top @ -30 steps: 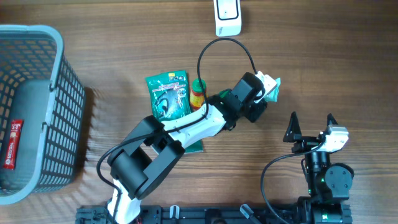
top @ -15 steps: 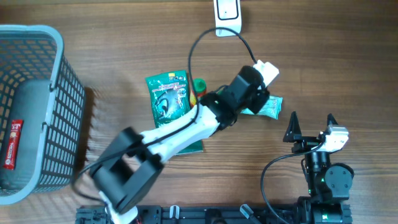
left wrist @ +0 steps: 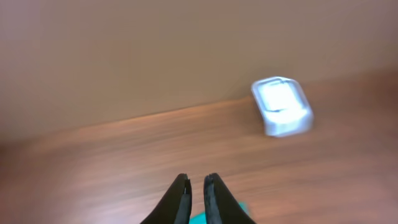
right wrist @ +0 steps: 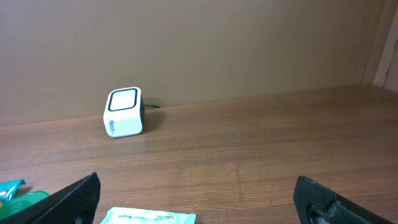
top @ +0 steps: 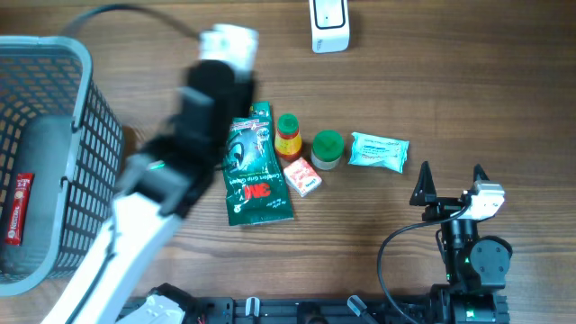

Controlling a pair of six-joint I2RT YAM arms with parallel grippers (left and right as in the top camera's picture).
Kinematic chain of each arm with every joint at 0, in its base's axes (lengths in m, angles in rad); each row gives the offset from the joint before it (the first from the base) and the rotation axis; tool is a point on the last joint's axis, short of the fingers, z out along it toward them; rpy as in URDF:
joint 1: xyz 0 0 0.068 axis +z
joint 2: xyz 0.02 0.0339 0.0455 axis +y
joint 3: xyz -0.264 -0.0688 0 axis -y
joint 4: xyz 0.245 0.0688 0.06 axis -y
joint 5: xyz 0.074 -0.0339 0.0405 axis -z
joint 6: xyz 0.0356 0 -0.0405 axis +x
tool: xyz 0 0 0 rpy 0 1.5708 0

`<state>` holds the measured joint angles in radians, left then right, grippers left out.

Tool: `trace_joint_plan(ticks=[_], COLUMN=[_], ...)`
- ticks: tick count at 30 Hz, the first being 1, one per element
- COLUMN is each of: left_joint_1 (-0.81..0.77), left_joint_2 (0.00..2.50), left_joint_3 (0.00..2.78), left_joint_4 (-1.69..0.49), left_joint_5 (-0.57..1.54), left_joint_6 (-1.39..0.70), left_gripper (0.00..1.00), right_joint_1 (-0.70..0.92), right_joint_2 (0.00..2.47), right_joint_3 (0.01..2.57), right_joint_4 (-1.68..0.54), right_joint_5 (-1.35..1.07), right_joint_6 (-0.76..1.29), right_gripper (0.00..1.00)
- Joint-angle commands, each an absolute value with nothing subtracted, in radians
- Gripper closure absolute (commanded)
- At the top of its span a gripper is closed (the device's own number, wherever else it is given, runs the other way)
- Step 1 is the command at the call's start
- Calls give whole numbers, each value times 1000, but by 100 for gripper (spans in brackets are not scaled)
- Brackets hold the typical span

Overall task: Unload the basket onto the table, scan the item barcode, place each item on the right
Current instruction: 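Return the left gripper to the basket and grasp the red stick sachet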

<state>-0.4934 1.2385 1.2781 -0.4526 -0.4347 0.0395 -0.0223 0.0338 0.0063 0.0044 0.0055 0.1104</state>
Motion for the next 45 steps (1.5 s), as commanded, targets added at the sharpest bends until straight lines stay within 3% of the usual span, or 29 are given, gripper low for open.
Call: trace_joint_plan(ticks=[1, 3, 4, 9, 12, 14, 18, 26, 35, 41, 43, 45], left_joint_1=[-273, -163, -105, 187, 405, 532, 741, 864, 879, 971, 1000, 1018], left_joint_2=[1081, 1040, 1026, 1043, 1095, 1130, 1229, 1452, 1470, 1488, 1517, 1560], left_joint_3=[1283, 1283, 1283, 1281, 1281, 1281, 1281, 1221, 863, 801, 801, 801], left_joint_4=[-529, -585, -617, -768, -809, -828, -828, -783, -384, -229, -214, -200], left_joint_5=[-469, -469, -469, -466, -458, -386, -178, -82, -73, -79, -74, -34], left_joint_6=[-70, -88, -92, -97, -329, -435, -397, -105, 20, 19, 19, 19], left_gripper=[64, 12, 0, 0, 0, 0, 0, 0, 0, 0, 18, 50], right_joint_1=[-26, -26, -26, -26, -26, -26, -26, -26, -26, -26, -26, -26], right_joint_2=[31, 31, 31, 31, 31, 31, 31, 31, 31, 31, 31, 31], right_joint_3=[5, 5, 5, 5, 5, 5, 5, 5, 5, 5, 5, 5], right_joint_4=[8, 8, 8, 8, 8, 8, 8, 8, 8, 8, 8, 8], right_joint_5=[19, 19, 19, 19, 19, 19, 19, 19, 19, 19, 19, 19], right_joint_6=[105, 105, 105, 105, 105, 105, 105, 105, 105, 105, 105, 105], right_gripper=[0, 0, 0, 0, 1, 0, 0, 0, 0, 0, 0, 0])
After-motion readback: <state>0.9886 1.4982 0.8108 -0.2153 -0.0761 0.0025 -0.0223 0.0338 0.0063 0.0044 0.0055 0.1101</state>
